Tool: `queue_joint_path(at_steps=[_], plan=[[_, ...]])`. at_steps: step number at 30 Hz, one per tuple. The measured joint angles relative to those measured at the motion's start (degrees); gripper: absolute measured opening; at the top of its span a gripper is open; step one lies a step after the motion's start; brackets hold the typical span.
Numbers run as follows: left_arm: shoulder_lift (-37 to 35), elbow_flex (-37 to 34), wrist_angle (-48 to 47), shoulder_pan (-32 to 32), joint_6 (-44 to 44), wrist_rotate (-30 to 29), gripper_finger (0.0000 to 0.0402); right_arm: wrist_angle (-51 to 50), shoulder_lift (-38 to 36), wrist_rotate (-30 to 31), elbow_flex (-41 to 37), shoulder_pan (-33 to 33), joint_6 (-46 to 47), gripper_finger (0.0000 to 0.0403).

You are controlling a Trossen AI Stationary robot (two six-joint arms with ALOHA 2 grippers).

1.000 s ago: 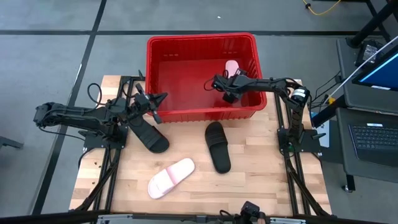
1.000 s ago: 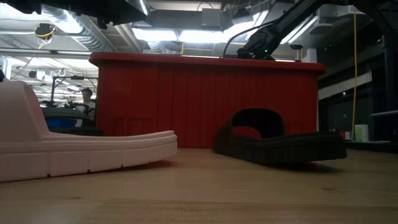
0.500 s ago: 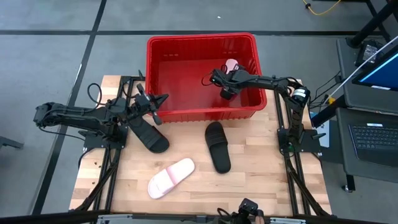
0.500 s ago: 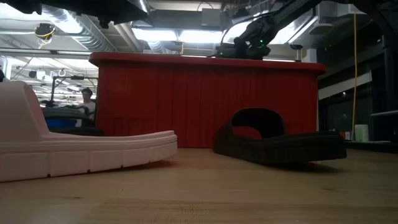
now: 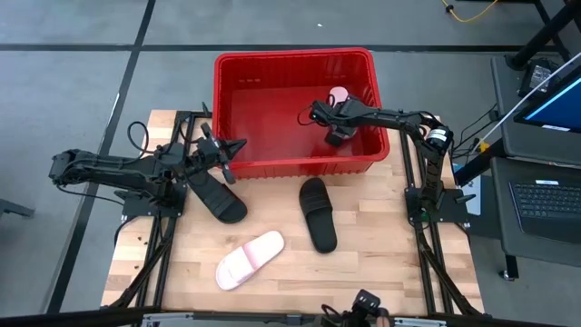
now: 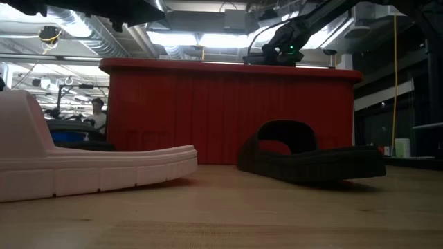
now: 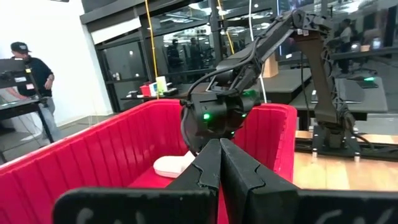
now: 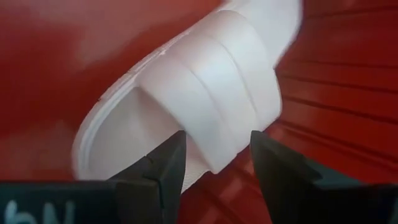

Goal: Pick and place slides into bin
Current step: Put the right pink slipper into the red bin, then put the pink slipper into the red bin

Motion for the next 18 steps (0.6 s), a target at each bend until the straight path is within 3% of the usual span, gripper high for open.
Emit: queue_joint_path(at_steps=[12,18], plan=[[0.0,0.0,-0.01,0.0,-1.71,1.07,0.0002,-1.02,0.0,-3.7,0.13,0.0,1.39,0.0179],[0.0,0.0,0.0,0.0,-1.65,1.07,0.0002,-6.52,0.0,-3.7,5.15,0.04,2.84,0.0179]])
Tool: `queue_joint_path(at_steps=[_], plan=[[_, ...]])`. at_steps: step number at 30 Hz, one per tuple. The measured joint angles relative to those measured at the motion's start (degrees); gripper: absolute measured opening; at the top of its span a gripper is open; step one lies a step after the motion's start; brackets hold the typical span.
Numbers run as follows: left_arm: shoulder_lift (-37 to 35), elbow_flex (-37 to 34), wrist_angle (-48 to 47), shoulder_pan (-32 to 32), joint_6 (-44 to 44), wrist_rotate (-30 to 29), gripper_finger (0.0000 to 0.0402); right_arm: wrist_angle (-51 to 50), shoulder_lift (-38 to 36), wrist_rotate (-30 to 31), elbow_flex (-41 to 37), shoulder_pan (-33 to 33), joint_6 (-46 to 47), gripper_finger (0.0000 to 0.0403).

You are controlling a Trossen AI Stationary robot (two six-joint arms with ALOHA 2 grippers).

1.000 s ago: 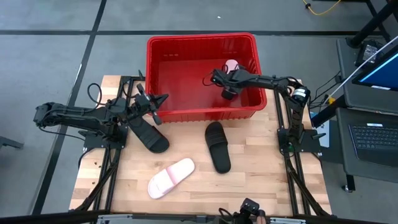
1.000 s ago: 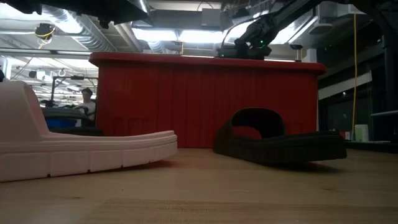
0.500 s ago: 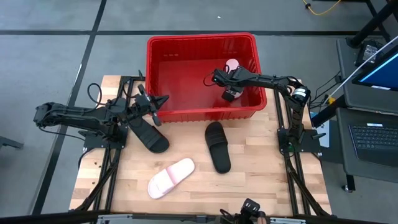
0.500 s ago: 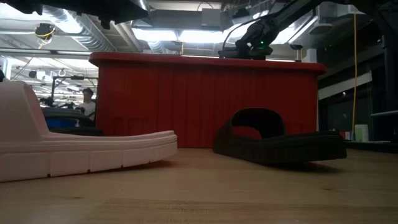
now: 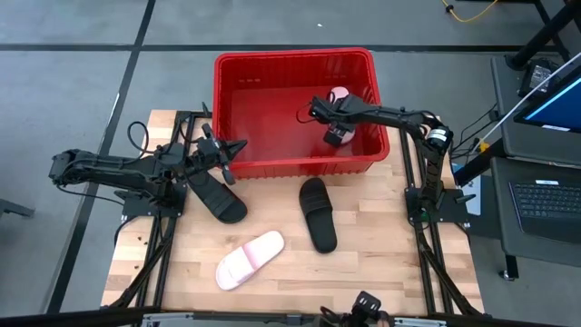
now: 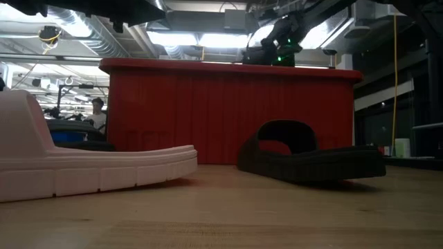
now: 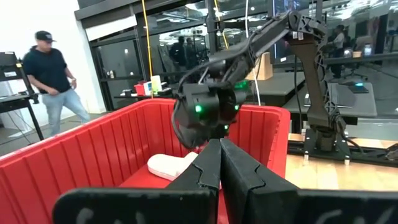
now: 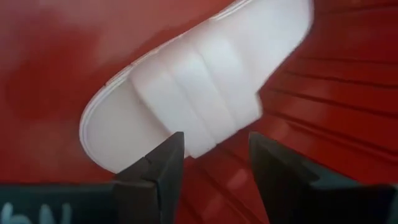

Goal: Pick and place slides into bin
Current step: Put the pink slipper into the red bin

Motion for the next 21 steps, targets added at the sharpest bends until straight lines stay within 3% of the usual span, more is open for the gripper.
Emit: queue_joint_path(at_steps=[13,17,21], plan=[[-0.02,0.0,0.0,0.02,2.34,-0.02,0.0002,-9.75,-0.02,-0.37,16.35,0.45,-2.21,0.0152],[-0.26,0.0,0.02,0.02,3.1,0.21,0.0002,-13.01,-0.02,-0.37,20.27,2.12,-0.18,0.0105],[-1.28,0.0,-0.02,0.01,3.17,6.39,0.0002,-14.39,-0.02,-0.39,23.81,4.31,-0.21,0.0026]])
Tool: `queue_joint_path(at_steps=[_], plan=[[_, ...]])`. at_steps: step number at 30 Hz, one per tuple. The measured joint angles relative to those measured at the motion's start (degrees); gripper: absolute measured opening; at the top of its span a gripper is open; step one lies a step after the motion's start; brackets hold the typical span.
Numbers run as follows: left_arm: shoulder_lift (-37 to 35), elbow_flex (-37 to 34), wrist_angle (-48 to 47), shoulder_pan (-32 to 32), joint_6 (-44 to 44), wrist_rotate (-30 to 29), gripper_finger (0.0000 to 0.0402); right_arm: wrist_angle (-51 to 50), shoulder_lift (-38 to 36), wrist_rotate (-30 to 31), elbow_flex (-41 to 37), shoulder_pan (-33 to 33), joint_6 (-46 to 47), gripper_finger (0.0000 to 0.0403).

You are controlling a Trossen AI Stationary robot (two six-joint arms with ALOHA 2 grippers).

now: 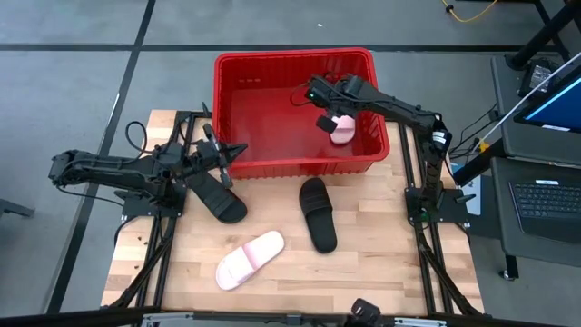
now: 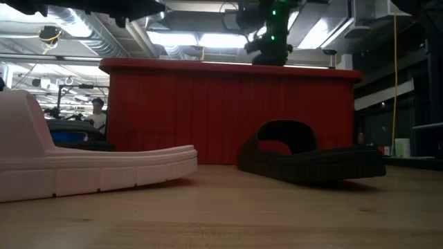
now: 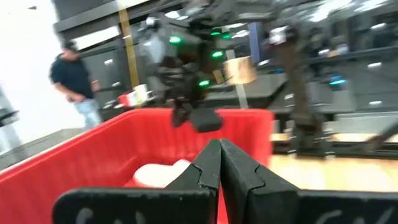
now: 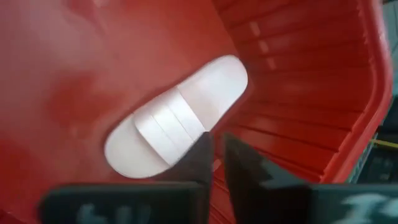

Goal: Pick and place slides into bin
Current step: Put the pink slipper into the red bin

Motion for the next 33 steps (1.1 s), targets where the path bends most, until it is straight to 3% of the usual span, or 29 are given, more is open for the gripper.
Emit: queue_joint_path(at_steps=[10,17,21,29,33], plan=[[-8.11,0.0,-11.03,-0.01,1.5,2.26,0.0002,-0.79,0.0,-0.04,7.2,6.03,2.48,0.0004],[-14.02,0.0,-17.75,-0.01,1.55,6.02,0.0002,-1.12,0.0,0.15,12.55,12.28,9.03,0.0002],[-15.73,0.0,-20.97,-0.01,1.53,8.16,0.0002,1.26,0.0,0.14,13.09,17.16,18.36,0.0002],[-17.07,0.0,-24.41,-0.01,2.77,11.03,0.0002,2.37,0.0,11.15,13.09,27.83,25.6,0.0001],[-17.02,0.0,-26.79,-0.01,4.14,13.12,0.0002,2.05,-0.06,12.41,10.87,31.29,27.6,0.0001]])
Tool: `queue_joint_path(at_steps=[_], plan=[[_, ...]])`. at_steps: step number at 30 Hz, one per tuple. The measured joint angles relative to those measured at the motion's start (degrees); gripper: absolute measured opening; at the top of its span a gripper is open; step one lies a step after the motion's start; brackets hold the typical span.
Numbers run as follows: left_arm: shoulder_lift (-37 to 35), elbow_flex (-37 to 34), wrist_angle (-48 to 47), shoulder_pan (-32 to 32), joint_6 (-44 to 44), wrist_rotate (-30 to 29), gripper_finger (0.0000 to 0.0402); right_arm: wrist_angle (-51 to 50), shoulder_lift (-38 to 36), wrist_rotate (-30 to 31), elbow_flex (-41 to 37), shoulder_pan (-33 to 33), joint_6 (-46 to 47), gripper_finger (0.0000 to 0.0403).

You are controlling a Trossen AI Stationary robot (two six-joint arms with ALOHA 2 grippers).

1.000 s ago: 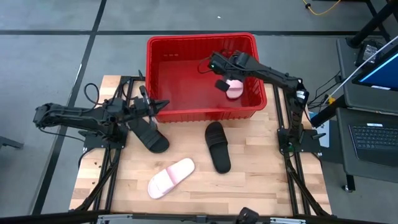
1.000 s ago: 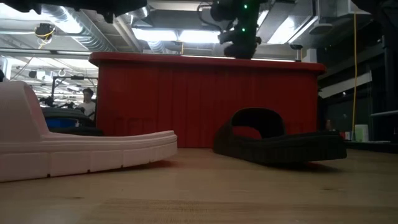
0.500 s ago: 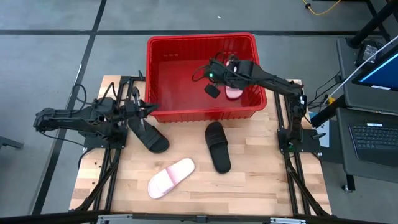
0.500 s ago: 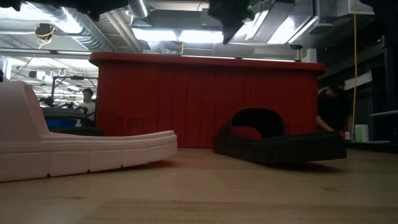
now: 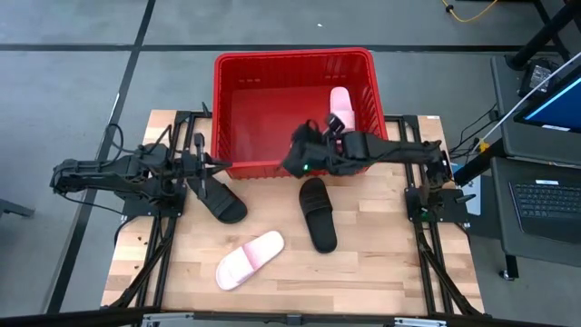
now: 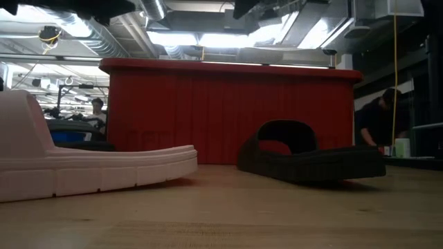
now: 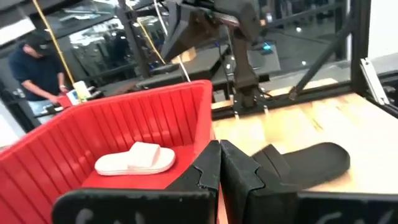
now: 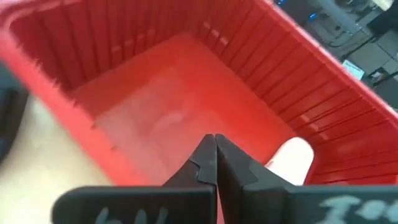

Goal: Pick and place slides into bin
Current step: Put the pink slipper into the red bin

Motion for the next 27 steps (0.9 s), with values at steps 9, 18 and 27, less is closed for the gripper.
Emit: queue_joint_path(at_steps=[9,18,27], plan=[[4.05,0.02,0.1,-5.35,-1.16,0.57,0.0002,-1.74,-1.06,-0.72,-10.72,7.37,4.63,0.0],[16.74,4.14,4.47,-20.31,3.97,-14.87,0.0002,8.92,-14.17,1.53,-28.09,17.05,11.37,0.0],[29.8,17.97,-12.2,-32.11,-4.22,-27.92,0.0002,32.55,-27.42,0.54,-50.07,18.77,5.36,0.0]])
